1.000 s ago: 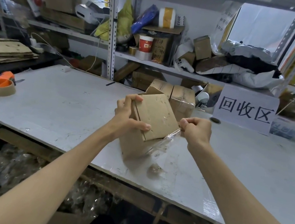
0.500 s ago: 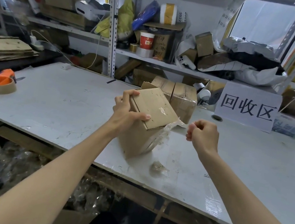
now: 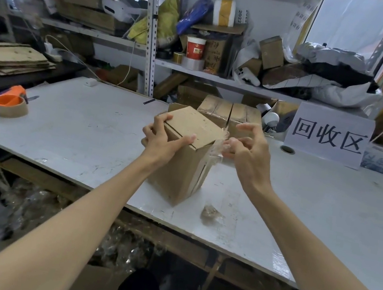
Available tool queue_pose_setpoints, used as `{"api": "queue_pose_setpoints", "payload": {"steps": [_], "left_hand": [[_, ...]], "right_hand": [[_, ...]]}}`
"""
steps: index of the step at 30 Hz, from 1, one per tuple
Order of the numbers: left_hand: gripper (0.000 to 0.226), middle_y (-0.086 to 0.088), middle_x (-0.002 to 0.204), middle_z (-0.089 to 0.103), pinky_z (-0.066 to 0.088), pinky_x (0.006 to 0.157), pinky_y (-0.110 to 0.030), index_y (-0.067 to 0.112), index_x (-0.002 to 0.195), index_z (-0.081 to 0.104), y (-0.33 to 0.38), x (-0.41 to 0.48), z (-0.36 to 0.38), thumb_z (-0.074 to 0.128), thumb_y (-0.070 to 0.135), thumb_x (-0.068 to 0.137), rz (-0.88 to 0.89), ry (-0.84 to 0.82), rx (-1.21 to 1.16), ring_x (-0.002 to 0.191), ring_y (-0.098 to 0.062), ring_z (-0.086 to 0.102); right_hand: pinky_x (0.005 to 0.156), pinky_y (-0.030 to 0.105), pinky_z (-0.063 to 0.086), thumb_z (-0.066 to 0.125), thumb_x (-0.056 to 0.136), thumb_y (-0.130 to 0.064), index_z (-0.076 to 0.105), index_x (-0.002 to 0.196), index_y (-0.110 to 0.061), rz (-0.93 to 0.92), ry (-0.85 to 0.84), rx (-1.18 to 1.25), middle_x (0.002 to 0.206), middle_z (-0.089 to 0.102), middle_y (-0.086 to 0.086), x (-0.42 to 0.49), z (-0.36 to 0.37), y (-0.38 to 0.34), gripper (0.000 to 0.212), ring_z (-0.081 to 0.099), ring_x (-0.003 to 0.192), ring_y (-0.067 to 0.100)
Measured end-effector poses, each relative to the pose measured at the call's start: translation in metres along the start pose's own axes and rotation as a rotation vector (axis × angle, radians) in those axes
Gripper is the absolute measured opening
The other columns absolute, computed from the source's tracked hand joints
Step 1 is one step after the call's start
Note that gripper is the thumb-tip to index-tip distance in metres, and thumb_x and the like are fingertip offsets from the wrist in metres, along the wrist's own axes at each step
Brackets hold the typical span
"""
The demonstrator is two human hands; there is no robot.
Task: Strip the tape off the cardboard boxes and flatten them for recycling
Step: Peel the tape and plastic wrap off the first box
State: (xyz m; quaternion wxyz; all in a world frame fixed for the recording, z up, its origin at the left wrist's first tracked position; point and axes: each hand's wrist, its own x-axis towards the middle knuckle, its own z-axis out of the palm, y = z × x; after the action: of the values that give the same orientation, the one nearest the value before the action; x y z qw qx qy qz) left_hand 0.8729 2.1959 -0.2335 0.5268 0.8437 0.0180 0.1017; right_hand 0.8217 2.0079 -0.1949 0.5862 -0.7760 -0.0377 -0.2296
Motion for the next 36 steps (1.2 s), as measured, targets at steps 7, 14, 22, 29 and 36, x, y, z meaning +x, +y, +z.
{"api": "queue_pose_setpoints", "payload": {"steps": [7, 14, 22, 29, 36], "left_hand": [[0.131, -0.007, 0.147, 0.009, 0.032, 0.11, -0.057, 0.038, 0.144, 0.003, -0.014, -0.018, 0.01, 0.089, 0.063, 0.047, 0.113, 0.118, 0.158, 0.137, -0.038, 0.019], [0.126, -0.002, 0.147, 0.022, 0.038, 0.098, -0.038, 0.04, 0.145, 0.015, -0.021, -0.016, 0.01, 0.092, 0.056, 0.047, 0.247, 0.141, 0.04, 0.129, -0.022, 0.027], [0.129, 0.0, 0.139, 0.031, 0.046, 0.106, -0.046, 0.043, 0.147, 0.022, -0.016, -0.007, 0.0, 0.084, 0.069, 0.038, 0.122, 0.053, -0.128, 0.13, -0.02, 0.037], [0.127, -0.005, 0.142, 0.037, 0.047, 0.105, -0.047, 0.035, 0.149, 0.021, 0.005, -0.001, -0.022, 0.076, 0.074, 0.041, 0.008, 0.115, -0.29, 0.126, -0.023, 0.045], [0.135, -0.002, 0.146, 0.036, 0.04, 0.11, -0.049, 0.029, 0.148, 0.018, 0.024, -0.012, -0.019, 0.074, 0.077, 0.036, 0.124, 0.021, 0.017, 0.133, -0.026, 0.037]], "right_hand": [[0.073, 0.02, 0.052, 0.072, 0.083, -0.011, 0.066, 0.1, -0.01, -0.072, -0.076, -0.272, 0.093, 0.065, 0.001, 0.003, 0.014, 0.012, 0.018, 0.063, 0.084, 0.012], [0.065, 0.044, 0.053, 0.066, 0.075, -0.005, 0.064, 0.072, -0.008, -0.036, -0.103, -0.203, 0.066, 0.064, 0.007, 0.003, -0.007, 0.02, 0.005, 0.061, 0.067, 0.026], [0.069, 0.047, 0.053, 0.058, 0.072, 0.011, 0.056, 0.067, -0.001, 0.158, -0.121, 0.182, 0.072, 0.057, 0.018, 0.008, 0.002, 0.007, 0.013, 0.057, 0.069, 0.029], [0.064, 0.041, 0.053, 0.063, 0.069, 0.002, 0.06, 0.073, 0.001, 0.012, -0.154, -0.054, 0.067, 0.065, 0.015, 0.002, 0.0, 0.0, 0.005, 0.062, 0.064, 0.024], [0.065, 0.034, 0.058, 0.085, 0.063, -0.013, 0.058, 0.091, -0.009, 0.044, -0.064, -0.224, 0.089, 0.063, 0.007, 0.01, -0.007, -0.014, 0.039, 0.064, 0.082, 0.02]]}}
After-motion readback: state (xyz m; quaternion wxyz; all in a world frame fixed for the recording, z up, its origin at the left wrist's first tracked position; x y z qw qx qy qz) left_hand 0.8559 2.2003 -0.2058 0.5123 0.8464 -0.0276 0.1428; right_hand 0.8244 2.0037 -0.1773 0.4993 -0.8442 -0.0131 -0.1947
